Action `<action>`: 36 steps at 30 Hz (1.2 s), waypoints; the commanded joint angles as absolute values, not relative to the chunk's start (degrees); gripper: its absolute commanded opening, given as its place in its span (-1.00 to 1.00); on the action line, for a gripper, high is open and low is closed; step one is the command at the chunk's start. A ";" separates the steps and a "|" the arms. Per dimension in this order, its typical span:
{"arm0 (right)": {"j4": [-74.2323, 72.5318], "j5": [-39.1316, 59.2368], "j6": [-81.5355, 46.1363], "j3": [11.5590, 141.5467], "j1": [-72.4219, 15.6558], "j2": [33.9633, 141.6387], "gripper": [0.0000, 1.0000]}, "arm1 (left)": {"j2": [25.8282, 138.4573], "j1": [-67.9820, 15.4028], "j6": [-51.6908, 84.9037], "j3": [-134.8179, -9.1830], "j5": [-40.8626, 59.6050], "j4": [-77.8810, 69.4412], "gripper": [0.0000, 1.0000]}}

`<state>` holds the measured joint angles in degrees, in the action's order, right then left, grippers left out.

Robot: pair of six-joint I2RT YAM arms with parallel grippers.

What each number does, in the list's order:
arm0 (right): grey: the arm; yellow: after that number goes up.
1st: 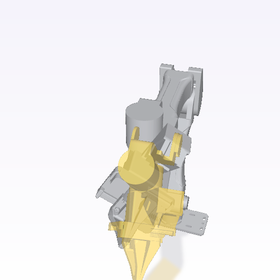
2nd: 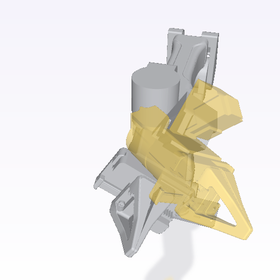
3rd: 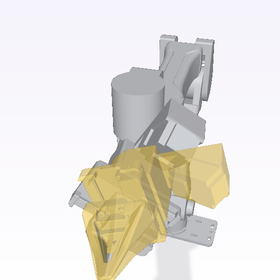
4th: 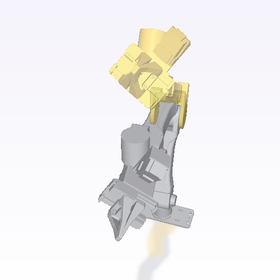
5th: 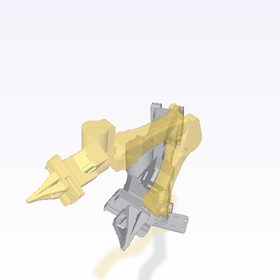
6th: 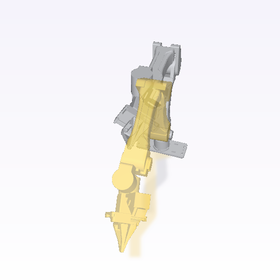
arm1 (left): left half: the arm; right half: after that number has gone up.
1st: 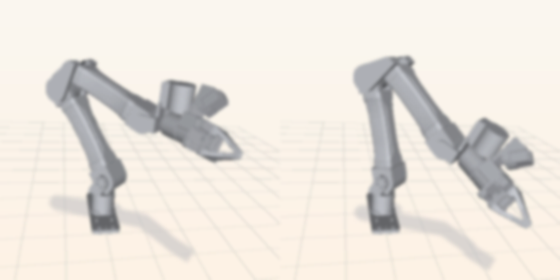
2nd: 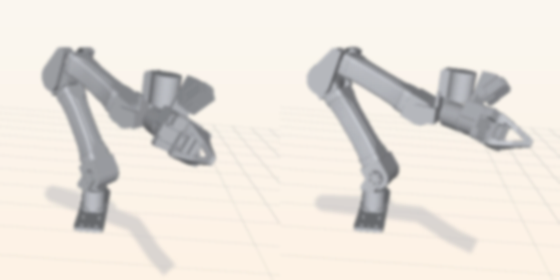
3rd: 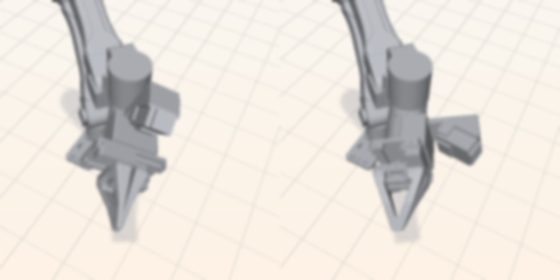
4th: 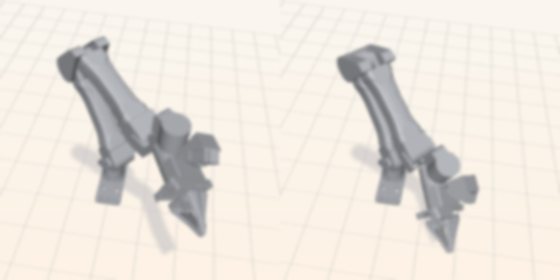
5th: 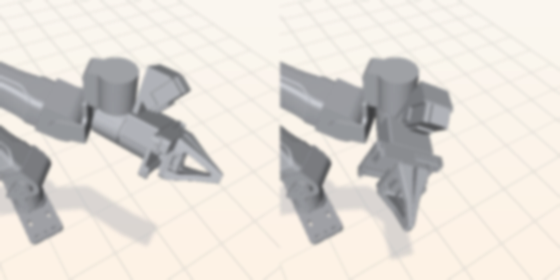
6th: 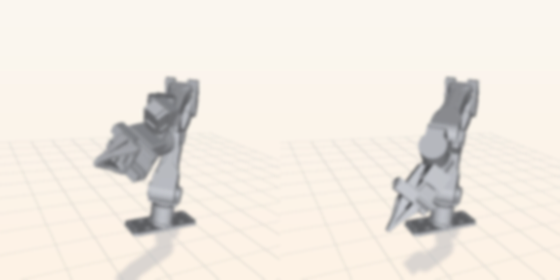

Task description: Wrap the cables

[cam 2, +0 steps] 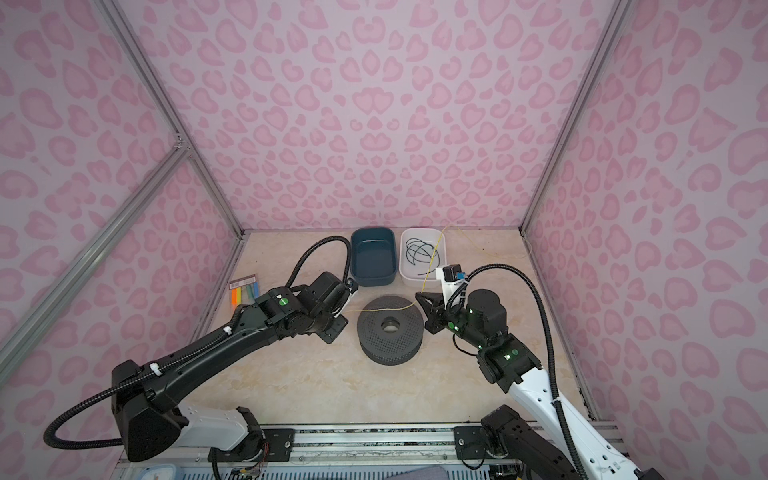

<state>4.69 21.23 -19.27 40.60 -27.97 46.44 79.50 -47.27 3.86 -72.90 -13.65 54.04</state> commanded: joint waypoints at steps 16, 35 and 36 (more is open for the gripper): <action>3.94 18.06 -28.35 39.93 -23.07 48.77 -0.20 | 75.87 -48.34 11.12 -67.54 5.90 36.49 -0.92; -1.81 27.42 -46.02 33.42 -17.88 44.94 0.27 | 93.11 -48.52 11.26 -81.11 18.15 30.48 -0.92; -3.38 26.84 -47.55 32.42 -18.56 44.90 0.27 | 93.58 -48.52 11.27 -81.70 18.43 30.33 -0.92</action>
<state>2.35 25.08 -42.02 34.11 -17.67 44.99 92.27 -48.64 11.92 -79.85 16.36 32.88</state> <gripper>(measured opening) 0.636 0.055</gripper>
